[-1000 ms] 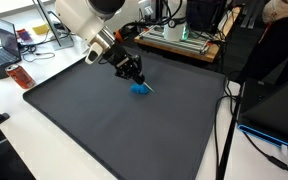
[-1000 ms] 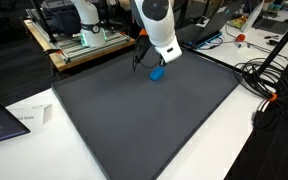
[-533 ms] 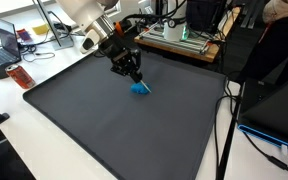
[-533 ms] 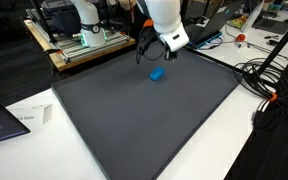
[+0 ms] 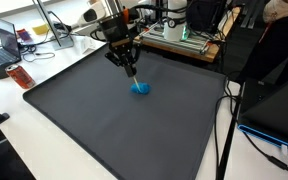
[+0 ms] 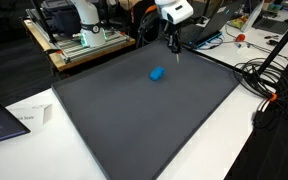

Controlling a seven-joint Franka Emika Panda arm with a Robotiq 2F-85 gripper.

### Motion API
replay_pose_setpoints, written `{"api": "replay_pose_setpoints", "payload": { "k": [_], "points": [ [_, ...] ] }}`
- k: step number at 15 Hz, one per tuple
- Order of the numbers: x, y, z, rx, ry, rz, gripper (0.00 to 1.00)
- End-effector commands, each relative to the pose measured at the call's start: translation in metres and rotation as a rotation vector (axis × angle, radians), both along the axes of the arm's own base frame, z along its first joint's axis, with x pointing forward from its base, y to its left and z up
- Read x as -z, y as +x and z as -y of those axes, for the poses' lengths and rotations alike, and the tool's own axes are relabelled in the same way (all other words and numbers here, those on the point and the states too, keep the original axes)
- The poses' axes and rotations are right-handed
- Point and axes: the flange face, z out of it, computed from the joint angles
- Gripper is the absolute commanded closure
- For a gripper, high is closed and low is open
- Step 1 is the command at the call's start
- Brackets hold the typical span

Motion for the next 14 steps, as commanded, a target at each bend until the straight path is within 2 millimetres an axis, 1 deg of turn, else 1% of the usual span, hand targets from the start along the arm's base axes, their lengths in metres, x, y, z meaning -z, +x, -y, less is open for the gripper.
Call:
{"api": "replay_pose_setpoints", "payload": {
  "k": [1, 5, 8, 11, 14],
  "points": [
    [-0.016, -0.028, -0.002, 0.026, -0.108, 0.041, 0.97],
    [-0.022, -0.045, -0.004, 0.027, -0.197, 0.017, 0.97],
    [-0.022, -0.052, -0.006, 0.027, -0.246, -0.006, 0.97],
    [-0.015, -0.056, -0.009, 0.026, -0.289, -0.024, 0.97],
    [-0.003, -0.061, -0.013, 0.02, -0.325, -0.048, 0.97]
  ]
}}
